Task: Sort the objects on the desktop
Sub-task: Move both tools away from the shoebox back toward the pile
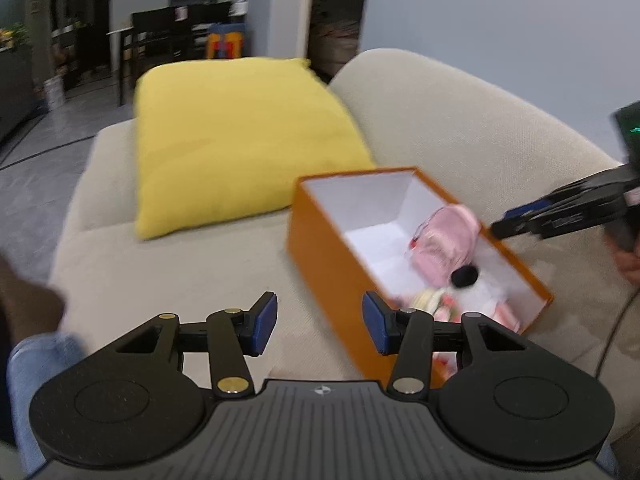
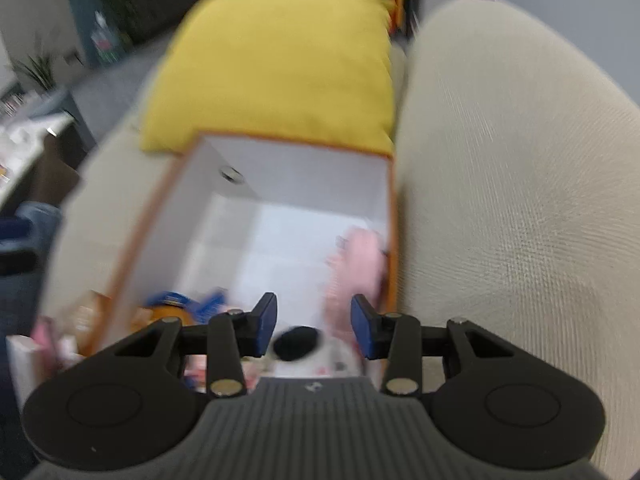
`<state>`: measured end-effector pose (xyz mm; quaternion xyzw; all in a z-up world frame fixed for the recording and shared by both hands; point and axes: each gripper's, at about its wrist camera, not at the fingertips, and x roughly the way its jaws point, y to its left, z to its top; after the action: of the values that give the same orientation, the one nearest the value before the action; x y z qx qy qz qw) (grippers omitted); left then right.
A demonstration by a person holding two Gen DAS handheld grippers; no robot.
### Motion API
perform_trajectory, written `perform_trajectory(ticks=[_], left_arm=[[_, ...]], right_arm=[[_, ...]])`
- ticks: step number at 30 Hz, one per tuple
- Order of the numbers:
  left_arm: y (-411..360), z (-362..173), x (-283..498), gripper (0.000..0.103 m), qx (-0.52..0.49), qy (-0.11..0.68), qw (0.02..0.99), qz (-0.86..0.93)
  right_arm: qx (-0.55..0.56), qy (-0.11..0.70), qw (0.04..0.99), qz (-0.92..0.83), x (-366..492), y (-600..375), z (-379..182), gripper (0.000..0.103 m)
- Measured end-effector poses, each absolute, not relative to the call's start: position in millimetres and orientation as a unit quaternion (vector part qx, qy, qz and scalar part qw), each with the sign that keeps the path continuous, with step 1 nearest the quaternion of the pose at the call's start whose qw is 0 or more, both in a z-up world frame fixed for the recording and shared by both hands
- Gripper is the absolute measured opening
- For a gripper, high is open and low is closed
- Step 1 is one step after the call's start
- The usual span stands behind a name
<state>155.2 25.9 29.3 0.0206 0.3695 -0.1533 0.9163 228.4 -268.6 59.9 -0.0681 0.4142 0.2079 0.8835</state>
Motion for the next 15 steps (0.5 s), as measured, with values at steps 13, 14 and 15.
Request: perform_trajectory(ticks=[13,14,15], left_arm=[[93,4,60,0.055,-0.04,0.439,0.896,-0.061],[94,1,54,0.055,-0.047,0.439,0.895,-0.066],[93,-3,47,0.055,-0.05,0.438,0.895,-0.072]], right_arm=[[-0.052,0.431,0.836,0.336,123,-166,52,0.043],[-0.044,0.441,0.829,0.34,117,-159,43,0.043],[-0.04,0.449,0.825,0.342,114,-153,31,0.043]])
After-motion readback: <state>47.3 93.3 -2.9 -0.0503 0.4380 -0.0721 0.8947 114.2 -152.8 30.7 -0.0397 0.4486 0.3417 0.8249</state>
